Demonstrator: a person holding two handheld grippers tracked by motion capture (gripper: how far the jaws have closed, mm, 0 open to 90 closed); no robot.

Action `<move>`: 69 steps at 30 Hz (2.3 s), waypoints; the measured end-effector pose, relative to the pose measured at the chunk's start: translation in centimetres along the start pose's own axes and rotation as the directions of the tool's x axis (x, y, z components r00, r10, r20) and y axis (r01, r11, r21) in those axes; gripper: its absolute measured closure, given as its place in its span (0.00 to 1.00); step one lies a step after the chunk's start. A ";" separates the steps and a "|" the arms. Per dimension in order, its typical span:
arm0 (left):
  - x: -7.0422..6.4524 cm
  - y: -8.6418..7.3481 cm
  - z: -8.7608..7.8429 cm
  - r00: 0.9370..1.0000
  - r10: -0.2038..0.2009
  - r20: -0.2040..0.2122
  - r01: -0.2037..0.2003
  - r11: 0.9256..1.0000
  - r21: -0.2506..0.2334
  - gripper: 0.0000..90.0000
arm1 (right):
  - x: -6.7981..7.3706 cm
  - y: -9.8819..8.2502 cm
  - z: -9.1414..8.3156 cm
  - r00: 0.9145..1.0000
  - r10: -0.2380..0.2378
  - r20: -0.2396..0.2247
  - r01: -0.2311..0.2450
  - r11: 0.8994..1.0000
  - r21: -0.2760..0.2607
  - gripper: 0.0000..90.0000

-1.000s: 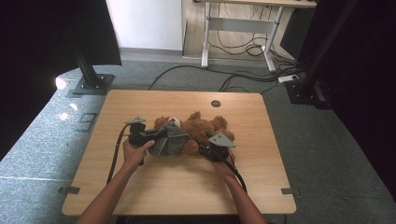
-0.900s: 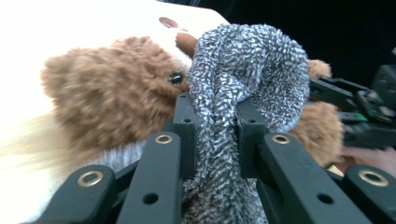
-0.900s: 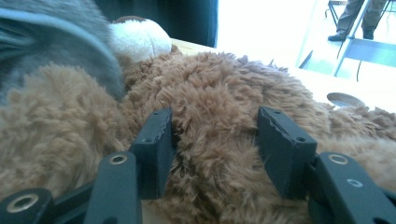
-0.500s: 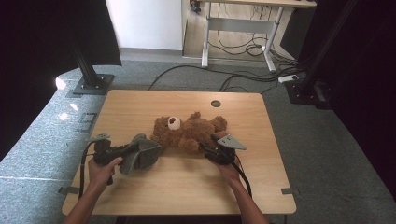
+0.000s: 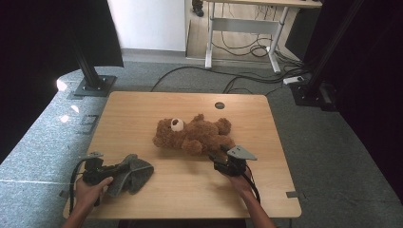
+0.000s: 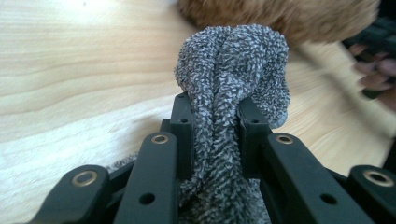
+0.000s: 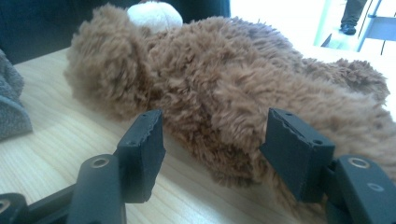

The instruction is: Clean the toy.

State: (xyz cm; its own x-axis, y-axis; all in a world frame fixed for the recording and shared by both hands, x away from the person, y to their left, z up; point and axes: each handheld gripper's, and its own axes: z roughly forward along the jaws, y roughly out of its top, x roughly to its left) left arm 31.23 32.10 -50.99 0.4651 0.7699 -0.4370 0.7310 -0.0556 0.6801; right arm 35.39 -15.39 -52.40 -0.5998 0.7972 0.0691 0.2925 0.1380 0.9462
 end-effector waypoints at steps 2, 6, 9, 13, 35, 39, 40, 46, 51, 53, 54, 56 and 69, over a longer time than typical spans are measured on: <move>-0.1 0.0 0.3 1.000 0.008 -0.006 -0.008 1.000 0.018 0.80 | 0.0 -0.1 0.0 1.000 -0.008 -0.002 0.008 1.000 0.005 0.41; 0.0 0.0 1.1 0.999 0.020 -0.026 -0.019 0.999 0.049 0.78 | 0.0 -0.3 0.0 1.000 -0.009 -0.001 0.009 1.000 0.012 0.41; 0.0 0.0 1.4 0.999 0.024 -0.030 -0.022 0.998 0.059 0.77 | 0.1 -0.4 -0.1 1.000 -0.011 -0.001 0.011 1.000 0.015 0.41; -0.1 -0.1 1.7 0.998 0.038 -0.047 -0.035 0.997 0.072 0.76 | 0.1 -0.5 0.0 1.000 -0.012 -0.001 0.012 1.000 0.019 0.41; -1.7 1.1 -1.2 0.983 0.168 -0.067 -0.171 0.985 -0.030 0.14 | -0.1 -0.5 -0.5 1.000 0.003 -0.004 -0.003 0.999 0.043 0.35; -2.5 2.0 -0.2 0.981 0.180 -0.066 -0.183 0.983 -0.032 0.16 | -0.2 -0.5 -0.8 1.000 0.006 -0.006 -0.005 0.999 0.050 0.35; -2.8 2.3 0.1 0.981 0.184 -0.065 -0.186 0.982 -0.032 0.16 | -0.2 -0.6 -0.8 1.000 0.006 -0.007 -0.006 0.999 0.049 0.35; -4.9 4.2 1.9 0.969 0.235 -0.078 -0.239 0.969 -0.054 0.21 | -0.5 -0.4 -1.8 1.000 0.013 -0.008 -0.013 0.999 0.046 0.33; -6.7 5.0 3.2 0.963 0.264 -0.049 -0.267 0.962 -0.063 0.22 | -0.8 -0.4 -3.1 0.999 0.032 -0.011 -0.031 0.999 0.034 0.32; -7.2 4.8 3.6 0.959 0.281 -0.038 -0.283 0.957 -0.057 0.23 | -0.9 -0.6 -3.6 0.999 0.033 -0.016 -0.032 0.999 0.037 0.32; -7.4 4.8 3.7 0.958 0.285 -0.032 -0.286 0.957 -0.054 0.23 | -0.9 -0.7 -3.9 0.999 0.033 -0.018 -0.032 0.999 0.038 0.32; -7.6 4.6 3.7 0.955 0.295 -0.029 -0.296 0.954 -0.050 0.24 | -0.9 -0.9 -4.4 0.999 0.033 -0.020 -0.032 0.999 0.042 0.32; -6.8 1.5 2.6 0.960 0.276 -0.037 -0.278 0.960 -0.046 0.27 | -1.6 -2.9 -6.3 0.999 0.049 0.011 -0.050 0.992 0.112 0.32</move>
State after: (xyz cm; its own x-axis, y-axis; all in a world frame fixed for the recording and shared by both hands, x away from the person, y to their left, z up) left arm 30.49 25.14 -48.53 0.6301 0.7475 -0.2103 0.5494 -0.2378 0.8010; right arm 30.81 -20.75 -53.24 -0.5760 0.8097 0.1120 0.4040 0.1629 0.9001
